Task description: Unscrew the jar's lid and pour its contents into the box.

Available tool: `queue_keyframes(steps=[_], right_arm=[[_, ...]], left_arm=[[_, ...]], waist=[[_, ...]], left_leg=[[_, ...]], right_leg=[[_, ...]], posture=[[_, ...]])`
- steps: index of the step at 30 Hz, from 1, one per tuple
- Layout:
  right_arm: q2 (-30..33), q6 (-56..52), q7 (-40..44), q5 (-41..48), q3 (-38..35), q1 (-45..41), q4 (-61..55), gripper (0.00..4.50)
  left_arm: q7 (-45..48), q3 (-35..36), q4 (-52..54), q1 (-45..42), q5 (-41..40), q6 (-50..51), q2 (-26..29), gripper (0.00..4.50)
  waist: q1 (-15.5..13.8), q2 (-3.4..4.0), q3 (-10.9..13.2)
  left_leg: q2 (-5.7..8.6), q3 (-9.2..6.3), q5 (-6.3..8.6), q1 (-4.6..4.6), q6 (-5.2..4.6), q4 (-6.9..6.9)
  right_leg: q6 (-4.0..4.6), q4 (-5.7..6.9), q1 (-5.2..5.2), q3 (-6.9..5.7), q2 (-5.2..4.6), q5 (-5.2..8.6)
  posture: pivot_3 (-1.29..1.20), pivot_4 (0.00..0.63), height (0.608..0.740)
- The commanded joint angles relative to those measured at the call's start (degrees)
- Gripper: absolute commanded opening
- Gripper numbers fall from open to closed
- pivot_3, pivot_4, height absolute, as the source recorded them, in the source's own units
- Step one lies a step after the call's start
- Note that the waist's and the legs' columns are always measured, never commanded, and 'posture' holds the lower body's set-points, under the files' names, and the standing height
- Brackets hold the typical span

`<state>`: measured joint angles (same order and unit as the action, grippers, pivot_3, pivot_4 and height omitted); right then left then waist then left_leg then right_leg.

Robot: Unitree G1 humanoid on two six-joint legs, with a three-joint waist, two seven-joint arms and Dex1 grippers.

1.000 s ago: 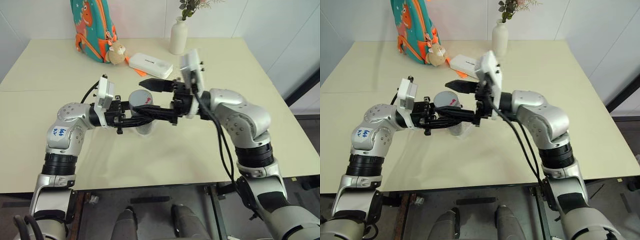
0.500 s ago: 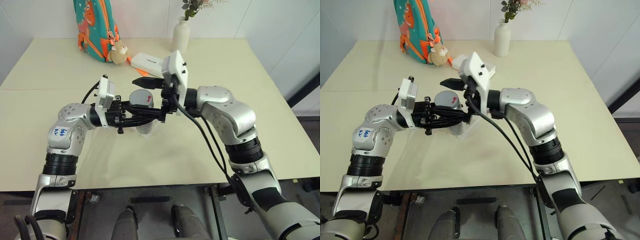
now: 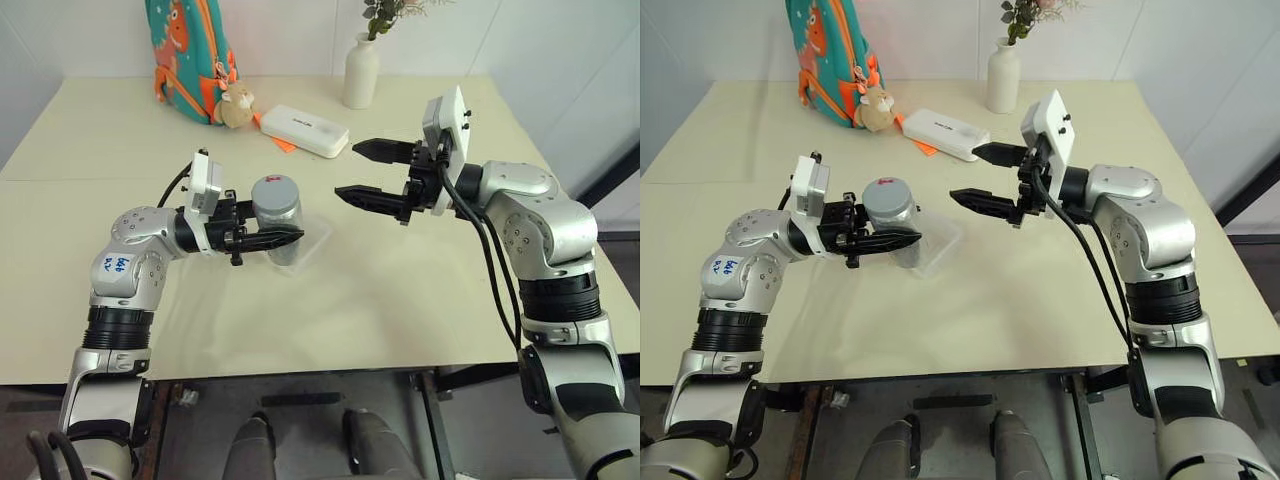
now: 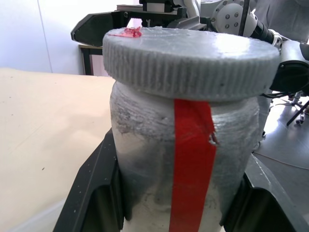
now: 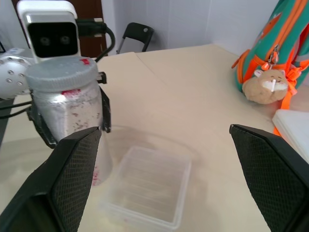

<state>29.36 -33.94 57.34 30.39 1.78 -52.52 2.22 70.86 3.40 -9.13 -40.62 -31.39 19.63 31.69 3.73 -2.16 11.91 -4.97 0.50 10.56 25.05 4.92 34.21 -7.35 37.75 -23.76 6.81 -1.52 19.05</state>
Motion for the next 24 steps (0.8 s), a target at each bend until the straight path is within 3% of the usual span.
queue_keyframes(steps=[1, 13, 24], right_arm=[[-2.5, -1.9, 0.1, 4.7, -1.6, -1.8, -4.7, 4.47], [-14.1, -4.9, -7.3, 3.0, 6.3, -4.7, -8.8, 4.47], [-15.8, -0.5, -7.8, -2.5, 8.1, -6.6, -3.9, 4.47]], left_arm=[[0.5, 0.8, 2.1, -0.6, -0.5, -0.8, 0.5, 1.94], [0.4, 0.3, 2.7, -0.4, -0.4, -0.9, 0.1, 1.94], [0.1, 0.4, 2.5, -0.4, -0.4, -1.5, -0.6, 1.94]], waist=[[0.1, 0.0, 0.0], [-0.4, 0.01, 0.0], [-0.4, 0.0, 0.0]], left_leg=[[0.0, 0.0, 0.0, 0.01, 0.0, 0.0], [0.0, -0.02, 0.0, 0.03, 0.0, 0.05], [0.0, -0.02, 0.0, 0.04, 0.0, 0.05]], right_leg=[[0.0, 0.0, 0.0, 0.0, 0.0, 0.0], [0.0, 0.03, 0.01, -0.01, 0.0, 0.0], [0.0, 0.02, 0.0, -0.02, 0.0, 0.0]], posture=[[0.0, 0.15, 0.74], [0.0, 0.15, 0.74], [0.0, 0.15, 0.74]])
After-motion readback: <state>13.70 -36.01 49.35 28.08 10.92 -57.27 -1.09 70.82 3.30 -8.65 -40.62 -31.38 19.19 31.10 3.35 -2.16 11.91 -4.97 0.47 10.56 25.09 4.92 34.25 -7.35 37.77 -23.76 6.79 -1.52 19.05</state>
